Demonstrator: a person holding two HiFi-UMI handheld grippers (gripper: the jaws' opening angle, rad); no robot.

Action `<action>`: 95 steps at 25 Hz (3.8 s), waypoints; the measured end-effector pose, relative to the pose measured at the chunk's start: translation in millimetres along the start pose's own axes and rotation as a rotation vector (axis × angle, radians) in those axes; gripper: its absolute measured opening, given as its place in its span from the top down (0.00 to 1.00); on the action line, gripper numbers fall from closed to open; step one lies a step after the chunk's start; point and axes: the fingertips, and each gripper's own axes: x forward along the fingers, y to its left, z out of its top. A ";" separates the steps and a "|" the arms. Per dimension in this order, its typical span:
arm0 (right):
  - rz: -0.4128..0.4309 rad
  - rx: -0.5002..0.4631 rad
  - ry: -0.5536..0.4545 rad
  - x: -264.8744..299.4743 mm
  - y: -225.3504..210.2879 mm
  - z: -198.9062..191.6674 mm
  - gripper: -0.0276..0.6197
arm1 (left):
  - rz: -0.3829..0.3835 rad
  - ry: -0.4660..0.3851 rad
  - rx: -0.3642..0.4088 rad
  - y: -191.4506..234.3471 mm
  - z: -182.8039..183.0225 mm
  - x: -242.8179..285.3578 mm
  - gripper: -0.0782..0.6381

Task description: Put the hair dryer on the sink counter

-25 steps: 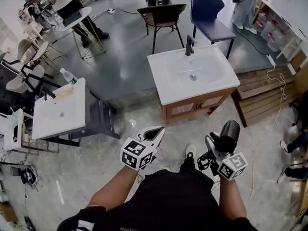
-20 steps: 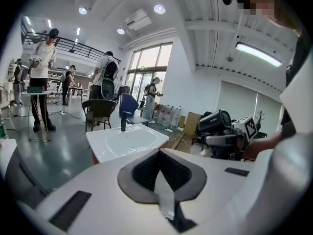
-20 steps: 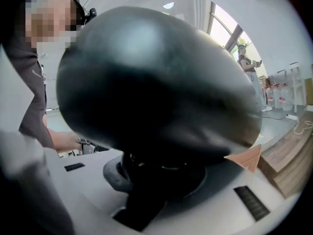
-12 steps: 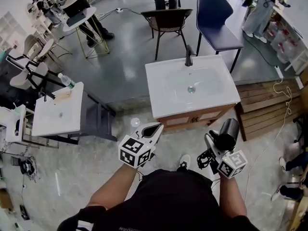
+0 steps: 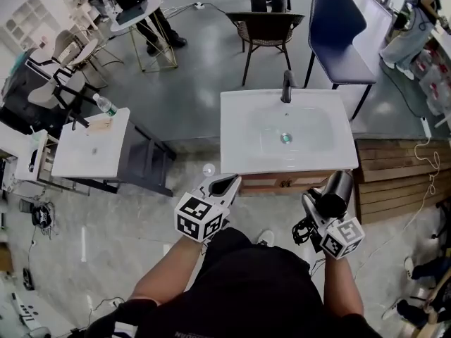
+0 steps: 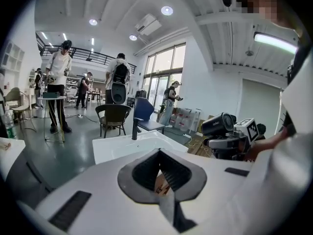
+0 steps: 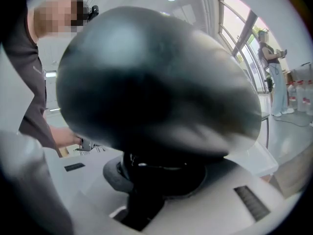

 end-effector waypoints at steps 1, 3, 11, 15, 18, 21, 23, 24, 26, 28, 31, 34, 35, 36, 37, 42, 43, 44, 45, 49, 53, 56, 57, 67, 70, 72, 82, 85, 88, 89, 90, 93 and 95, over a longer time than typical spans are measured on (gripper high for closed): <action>0.011 0.002 0.005 3.1 -2.9 -0.5 0.82 | 0.010 0.003 -0.005 0.2 -1.2 0.7 0.89; 0.032 0.011 0.010 8.5 -5.9 -0.9 0.82 | 0.027 0.017 -0.013 0.7 -5.3 0.8 0.89; 0.099 0.000 0.049 39.2 -4.5 -4.4 0.82 | 0.085 0.034 -0.046 21.8 -9.5 -6.2 0.89; 0.109 -0.029 0.062 58.2 -2.8 -2.6 0.82 | 0.081 0.043 -0.052 37.4 -12.6 -1.9 0.89; 0.112 -0.055 0.088 76.6 -1.8 -1.2 0.82 | 0.072 0.036 -0.053 54.5 -6.1 3.5 0.89; 0.118 -0.104 0.117 95.9 -0.9 5.5 0.82 | 0.060 0.023 -0.051 72.7 6.0 8.3 0.89; 0.119 -0.145 0.139 111.6 -0.8 10.8 0.82 | 0.057 0.019 -0.051 87.4 11.3 12.0 0.89; 0.121 -0.168 0.152 120.3 -0.8 13.3 0.82 | 0.056 0.018 -0.053 95.7 13.3 14.1 0.89; 0.134 -0.238 0.183 138.9 -0.8 16.8 0.82 | 0.055 0.016 -0.058 113.4 17.3 18.2 0.89; 0.152 -0.342 0.230 156.4 -1.4 17.2 0.82 | 0.054 0.011 -0.065 130.9 21.3 21.3 0.89; 0.182 -0.508 0.327 183.7 -3.0 15.3 0.82 | 0.055 -0.003 -0.071 156.4 30.6 27.1 0.89; 0.210 -0.659 0.431 214.4 -4.1 6.1 0.82 | 0.053 -0.016 -0.077 179.9 38.6 33.1 0.89; 0.217 -0.699 0.466 225.5 -5.0 1.9 0.82 | 0.050 -0.017 -0.080 187.4 39.3 34.7 0.89; 0.223 -0.730 0.499 236.8 -6.3 -2.2 0.82 | 0.047 -0.016 -0.082 194.9 39.2 36.1 0.89; 0.229 -0.754 0.529 248.1 -8.1 -5.4 0.82 | 0.045 -0.013 -0.083 202.3 38.6 37.3 0.89; 0.248 -0.863 0.637 300.4 -21.5 -10.1 0.82 | 0.033 0.014 -0.089 231.8 34.4 39.3 0.89; 0.256 -0.894 0.656 310.7 -24.6 -11.3 0.82 | 0.032 0.019 -0.088 236.6 33.3 38.9 0.89; 0.264 -0.925 0.677 320.9 -28.0 -12.8 0.82 | 0.034 0.023 -0.088 241.6 32.2 38.4 0.89; 0.274 -0.956 0.699 331.1 -31.2 -14.6 0.82 | 0.039 0.027 -0.090 246.5 31.0 37.5 0.89; 0.354 -1.058 0.790 368.2 -40.4 -27.2 0.82 | 0.080 0.032 -0.129 259.3 24.7 28.3 0.89; 0.436 -1.160 0.853 404.2 -53.5 -33.9 0.82 | 0.131 0.024 -0.167 263.4 20.3 19.2 0.89; 0.482 -1.221 0.887 431.1 -64.2 -43.2 0.82 | 0.190 0.010 -0.201 267.9 14.6 10.4 0.89; 0.492 -1.236 0.903 438.8 -69.6 -47.5 0.82 | 0.212 0.005 -0.212 269.5 12.5 8.2 0.89; 0.564 -1.265 1.066 484.6 -108.3 -95.4 0.82 | 0.379 -0.014 -0.305 276.0 -1.9 -2.5 0.89; 0.603 -1.310 1.088 493.1 -113.3 -101.3 0.81 | 0.403 -0.012 -0.317 274.9 -1.2 -1.1 0.89; 0.609 -1.325 1.108 497.1 -120.8 -104.7 0.81 | 0.421 -0.017 -0.328 276.4 -0.1 -1.4 0.89; 0.663 -1.308 1.162 500.0 -133.4 -112.1 0.79 | 0.456 -0.011 -0.348 280.6 1.2 6.9 0.89; 0.677 -1.282 1.172 500.8 -133.5 -111.0 0.79 | 0.454 -0.009 -0.345 281.6 4.1 11.4 0.89; 0.691 -1.276 1.171 501.4 -133.5 -110.4 0.77 | 0.454 -0.005 -0.346 281.9 4.1 13.7 0.89; 0.695 -1.276 1.170 501.7 -133.6 -110.2 0.77 | 0.453 -0.003 -0.346 281.9 3.6 14.4 0.89; 0.698 -1.277 1.170 502.2 -133.8 -110.2 0.76 | 0.453 0.000 -0.346 282.0 2.9 15.2 0.89; 0.709 -1.298 1.176 501.8 -133.9 -111.8 0.74 | 0.452 0.004 -0.346 281.4 1.6 17.4 0.89; 0.713 -1.313 1.178 499.8 -133.9 -112.4 0.72 | 0.449 0.005 -0.346 280.4 2.1 18.8 0.89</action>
